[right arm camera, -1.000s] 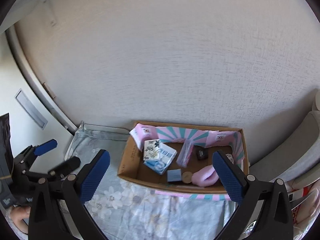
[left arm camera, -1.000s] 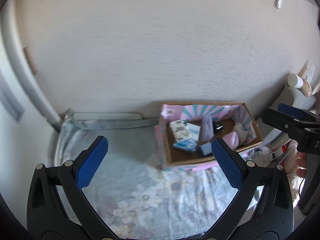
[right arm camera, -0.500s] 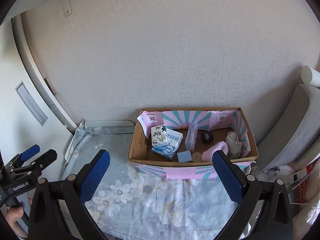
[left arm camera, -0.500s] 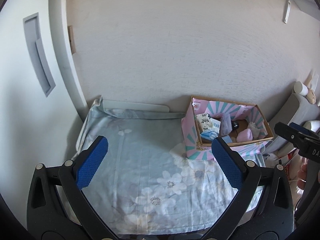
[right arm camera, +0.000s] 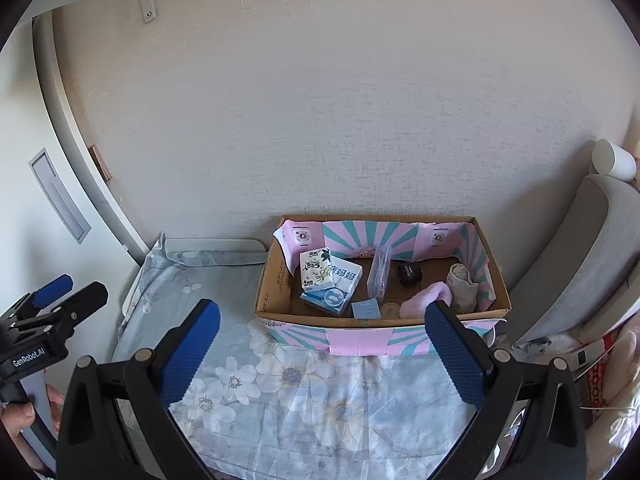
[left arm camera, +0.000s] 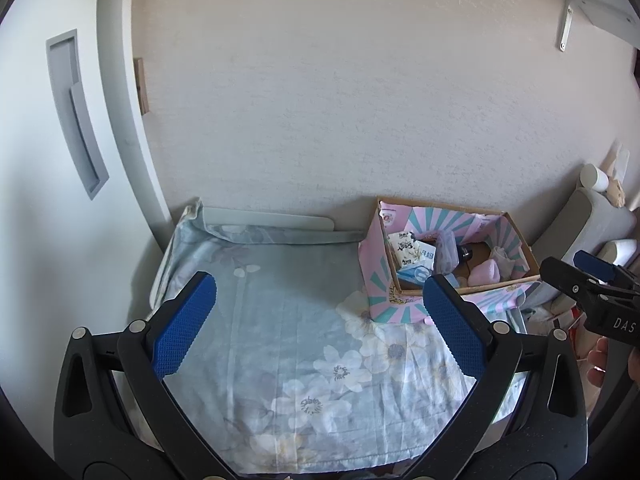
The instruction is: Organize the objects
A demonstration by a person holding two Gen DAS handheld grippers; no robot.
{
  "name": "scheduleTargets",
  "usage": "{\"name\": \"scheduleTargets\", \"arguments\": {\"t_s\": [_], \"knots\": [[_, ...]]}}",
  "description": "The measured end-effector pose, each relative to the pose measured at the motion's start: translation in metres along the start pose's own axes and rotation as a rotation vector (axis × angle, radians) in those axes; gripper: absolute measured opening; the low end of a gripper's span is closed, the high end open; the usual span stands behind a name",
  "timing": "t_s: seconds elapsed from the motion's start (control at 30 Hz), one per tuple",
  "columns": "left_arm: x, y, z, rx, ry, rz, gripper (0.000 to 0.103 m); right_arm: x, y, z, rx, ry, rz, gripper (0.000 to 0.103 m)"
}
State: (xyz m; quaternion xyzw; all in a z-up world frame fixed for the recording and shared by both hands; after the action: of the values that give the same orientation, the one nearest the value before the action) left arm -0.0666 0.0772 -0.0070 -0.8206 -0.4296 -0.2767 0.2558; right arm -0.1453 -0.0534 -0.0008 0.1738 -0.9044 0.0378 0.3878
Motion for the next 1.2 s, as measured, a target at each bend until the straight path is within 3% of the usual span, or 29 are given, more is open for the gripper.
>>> {"name": "scheduleTargets", "arguments": {"t_s": [1.2], "knots": [[0.0002,0.0020,-0.0031,-0.016,-0.004,0.006,0.103,-0.0064,0.0057,-0.0019,-0.007,0.003,0.035,0.102]]}}
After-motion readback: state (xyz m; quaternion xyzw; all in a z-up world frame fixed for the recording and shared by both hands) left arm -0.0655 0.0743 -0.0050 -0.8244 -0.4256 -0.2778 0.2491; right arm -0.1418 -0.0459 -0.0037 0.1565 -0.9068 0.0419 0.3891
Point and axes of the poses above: each gripper's, at about its wrist camera, not at the fingertips, and x roughly against the way its jaws point, y to its left, z to its underside, the point moved 2 cm from there along -x, roughly the way its jaws point
